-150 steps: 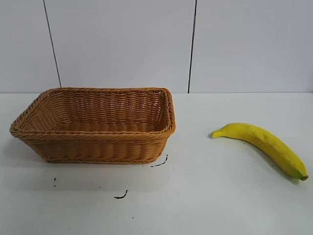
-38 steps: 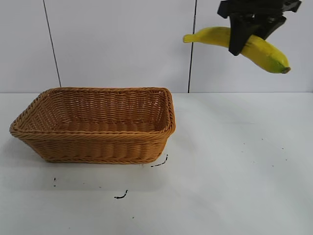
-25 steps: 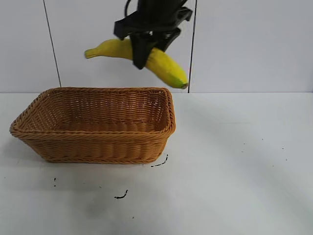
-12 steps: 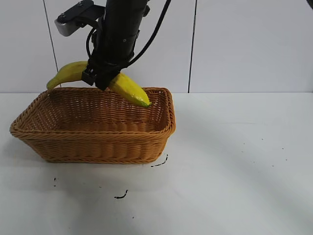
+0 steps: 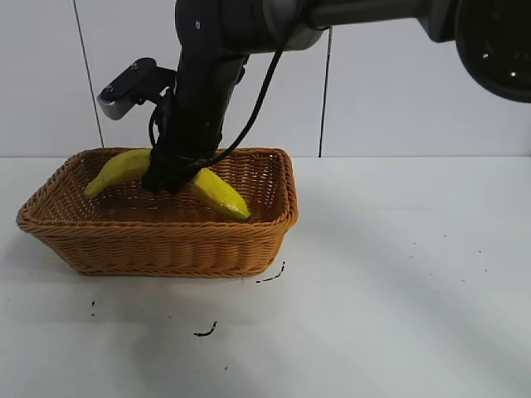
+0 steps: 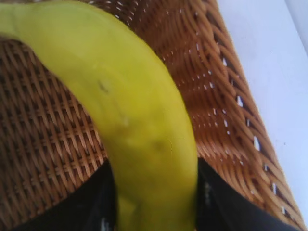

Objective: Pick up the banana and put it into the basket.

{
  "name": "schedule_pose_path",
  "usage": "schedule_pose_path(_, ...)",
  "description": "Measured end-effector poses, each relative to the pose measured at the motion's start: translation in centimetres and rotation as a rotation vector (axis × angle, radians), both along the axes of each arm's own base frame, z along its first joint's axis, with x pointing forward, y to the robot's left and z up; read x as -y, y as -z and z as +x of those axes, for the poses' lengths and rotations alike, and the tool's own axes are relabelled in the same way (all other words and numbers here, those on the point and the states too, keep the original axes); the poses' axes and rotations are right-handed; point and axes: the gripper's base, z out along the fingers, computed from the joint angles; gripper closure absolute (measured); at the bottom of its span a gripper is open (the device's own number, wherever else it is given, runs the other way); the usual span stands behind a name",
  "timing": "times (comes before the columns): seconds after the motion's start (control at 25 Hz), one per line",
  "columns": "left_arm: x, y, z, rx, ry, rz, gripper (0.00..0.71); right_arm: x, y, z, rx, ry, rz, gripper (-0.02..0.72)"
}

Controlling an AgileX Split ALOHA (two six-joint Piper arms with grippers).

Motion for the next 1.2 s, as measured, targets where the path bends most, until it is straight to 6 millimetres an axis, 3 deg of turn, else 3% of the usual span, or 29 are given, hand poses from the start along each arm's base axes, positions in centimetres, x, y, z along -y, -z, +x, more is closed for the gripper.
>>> schedule_pose_path(0.12,0.0,0.0,0.0,0.000,0.000,0.000,0.020,0.0,-0.2,0.0,0.006,0.008,0.013,0.129)
schedule_pose_path(0.2,0.0,0.0,0.0,0.000,0.000,0.000,0.020,-0.1,-0.5,0.1,0.008,0.019,0.025,0.052)
schedule_pose_path(0.36,0.0,0.0,0.0,0.000,0.000,0.000,0.020,0.1,-2.6,0.0,0.006,0.119,0.103,0.017)
schedule_pose_path(0.6,0.0,0.0,0.0,0.000,0.000,0.000,0.020,2.2,-9.7,-0.4,-0.099,0.453,0.261,0.012)
schedule_pose_path(0.72,0.0,0.0,0.0,0.000,0.000,0.000,0.020,4.9,-11.6,0.3,-0.160,0.548,0.260,0.012)
schedule_pose_path(0.88,0.0,0.0,0.0,0.000,0.000,0.000,0.020,9.8,-11.8,2.3,-0.215,0.675,0.242,0.012)
schedule_pose_path(1.2,0.0,0.0,0.0,0.000,0.000,0.000,0.020,23.2,-11.6,6.6,-0.215,0.951,0.246,0.012)
